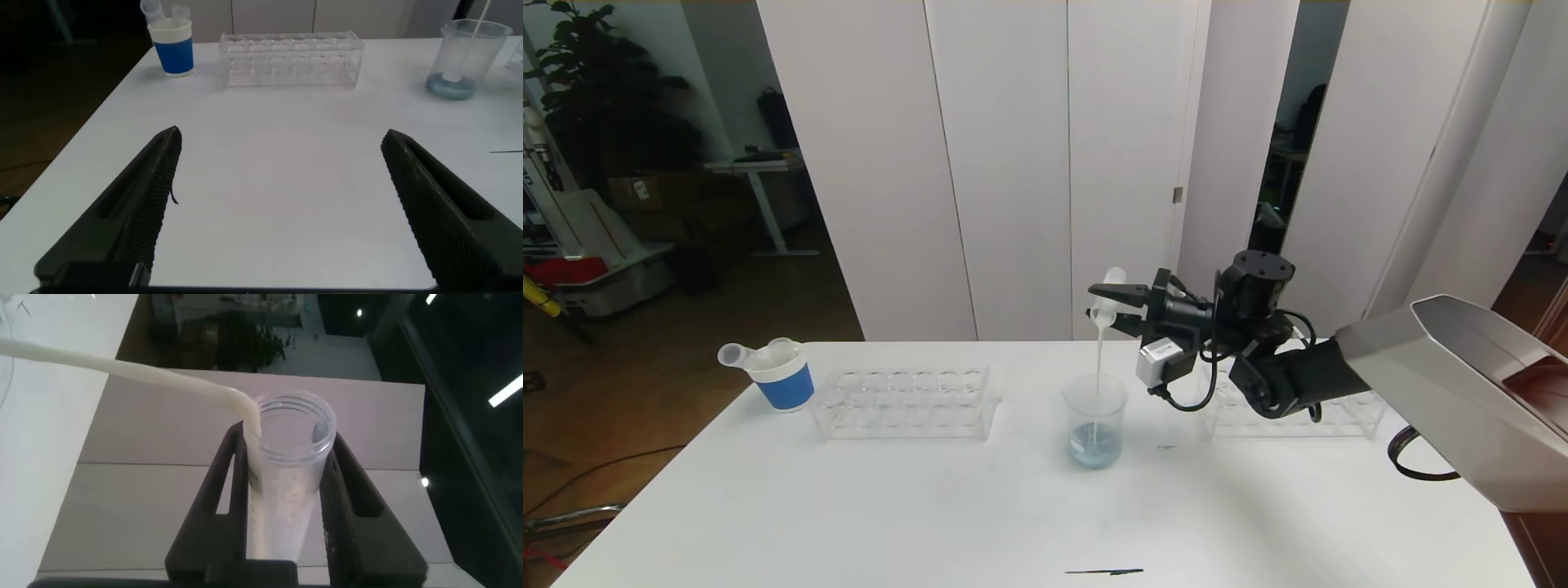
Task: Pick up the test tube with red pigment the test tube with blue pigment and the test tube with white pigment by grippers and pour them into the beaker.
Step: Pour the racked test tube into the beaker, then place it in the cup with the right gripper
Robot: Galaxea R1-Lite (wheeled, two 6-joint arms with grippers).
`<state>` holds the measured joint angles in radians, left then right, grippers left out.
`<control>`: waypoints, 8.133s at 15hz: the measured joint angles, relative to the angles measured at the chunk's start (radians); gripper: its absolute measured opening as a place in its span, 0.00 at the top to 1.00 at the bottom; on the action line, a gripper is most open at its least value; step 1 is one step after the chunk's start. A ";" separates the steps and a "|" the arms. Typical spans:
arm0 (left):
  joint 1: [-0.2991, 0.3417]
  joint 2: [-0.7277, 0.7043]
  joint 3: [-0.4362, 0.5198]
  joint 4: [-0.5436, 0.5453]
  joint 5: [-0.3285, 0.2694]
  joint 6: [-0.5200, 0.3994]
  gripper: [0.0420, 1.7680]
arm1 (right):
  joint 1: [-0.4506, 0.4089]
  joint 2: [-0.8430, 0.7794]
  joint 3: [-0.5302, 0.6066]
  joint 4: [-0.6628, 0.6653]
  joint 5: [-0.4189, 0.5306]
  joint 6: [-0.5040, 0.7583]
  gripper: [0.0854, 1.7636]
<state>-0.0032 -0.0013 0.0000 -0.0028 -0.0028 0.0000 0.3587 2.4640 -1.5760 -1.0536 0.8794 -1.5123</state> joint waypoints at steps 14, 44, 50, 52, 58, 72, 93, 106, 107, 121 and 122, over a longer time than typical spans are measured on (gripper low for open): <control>0.000 0.000 0.000 0.000 0.000 0.000 0.01 | 0.001 0.044 -0.179 0.003 0.117 -0.143 0.70; 0.000 0.000 0.000 0.000 0.000 0.000 0.01 | -0.241 -0.616 0.714 -0.015 -1.225 1.610 0.70; 0.000 0.000 0.000 0.000 0.000 0.000 0.01 | -0.617 -0.627 0.694 -0.044 -1.037 1.608 0.70; 0.000 0.000 0.000 0.000 0.000 0.000 0.01 | -0.691 -0.569 0.656 -0.075 -0.991 1.608 0.70; 0.000 0.000 0.000 0.000 0.000 0.000 0.01 | -0.727 -0.322 0.496 -0.091 -0.968 1.609 0.70; 0.000 0.000 0.000 0.000 0.000 0.000 0.01 | -0.655 -0.105 0.422 -0.050 -0.974 1.696 0.70; 0.000 0.000 0.000 0.000 0.000 0.000 0.01 | -0.629 -0.162 0.469 -0.110 -0.955 1.621 0.01; 0.000 0.000 0.000 0.000 0.000 0.000 0.01 | -0.590 -0.457 0.557 0.007 -0.954 1.580 0.01; 0.000 0.000 0.000 0.000 0.000 0.000 0.01 | -0.591 -0.519 0.555 0.088 -0.952 1.579 0.01; 0.000 0.000 0.000 0.000 0.000 0.000 0.01 | -0.416 -1.900 0.634 1.294 -0.851 1.576 0.01; 0.000 0.000 0.000 0.000 0.000 0.000 0.01 | -0.399 -1.993 0.676 1.348 -0.852 1.574 0.01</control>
<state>-0.0032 -0.0013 0.0000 -0.0028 -0.0032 0.0000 -0.0404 0.4713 -0.9000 0.2947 0.0272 0.0615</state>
